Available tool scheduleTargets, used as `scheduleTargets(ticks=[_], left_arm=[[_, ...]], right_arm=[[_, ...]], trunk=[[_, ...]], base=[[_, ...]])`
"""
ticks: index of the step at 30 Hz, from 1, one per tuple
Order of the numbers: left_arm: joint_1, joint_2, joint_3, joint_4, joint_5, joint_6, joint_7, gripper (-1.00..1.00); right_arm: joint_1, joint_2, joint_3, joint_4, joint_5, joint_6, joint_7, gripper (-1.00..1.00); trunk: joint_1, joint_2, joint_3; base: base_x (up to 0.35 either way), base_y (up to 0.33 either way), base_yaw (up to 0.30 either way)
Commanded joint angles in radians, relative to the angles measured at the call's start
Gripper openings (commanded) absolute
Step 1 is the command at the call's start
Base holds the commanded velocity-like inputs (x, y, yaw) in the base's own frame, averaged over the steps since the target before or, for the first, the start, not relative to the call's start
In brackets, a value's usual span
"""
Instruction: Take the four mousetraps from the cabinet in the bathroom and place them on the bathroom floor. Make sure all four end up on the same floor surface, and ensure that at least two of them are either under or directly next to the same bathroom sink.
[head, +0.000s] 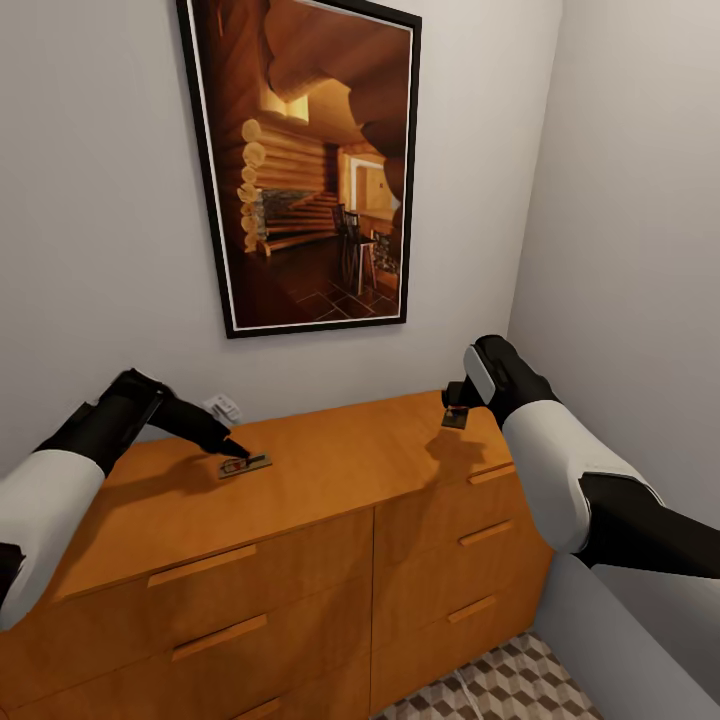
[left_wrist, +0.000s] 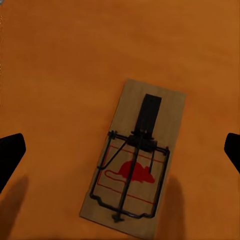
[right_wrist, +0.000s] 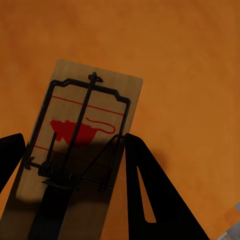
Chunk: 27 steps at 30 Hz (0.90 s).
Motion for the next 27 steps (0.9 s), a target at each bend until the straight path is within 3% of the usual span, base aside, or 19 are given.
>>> scheduleTargets(ticks=[1,14,27], left_arm=[[-0.006,-0.006,-0.002,0.014,-0.003,0.009,0.007,1.00],[-0.025,-0.045,-0.002,0.075,-0.003,0.004,0.043,1.00],[-0.026,-0.049,-0.002,0.086,-0.001,-0.022,0.042,1.00]], right_arm=[[-0.001,0.001,-0.007,-0.001,0.000,0.003,-0.003,-1.00],[-0.001,0.001,-0.007,-0.001,0.000,0.003,-0.003,-1.00],[-0.001,0.000,-0.007,-0.001,0.000,0.003,-0.003,-1.00]], trunk=[[0.000,-0.001,-0.001],[0.000,-0.001,-0.001],[0.000,-0.001,-0.001]], base=[[0.000,0.000,0.000],[0.000,0.000,0.000],[0.000,0.000,0.000]])
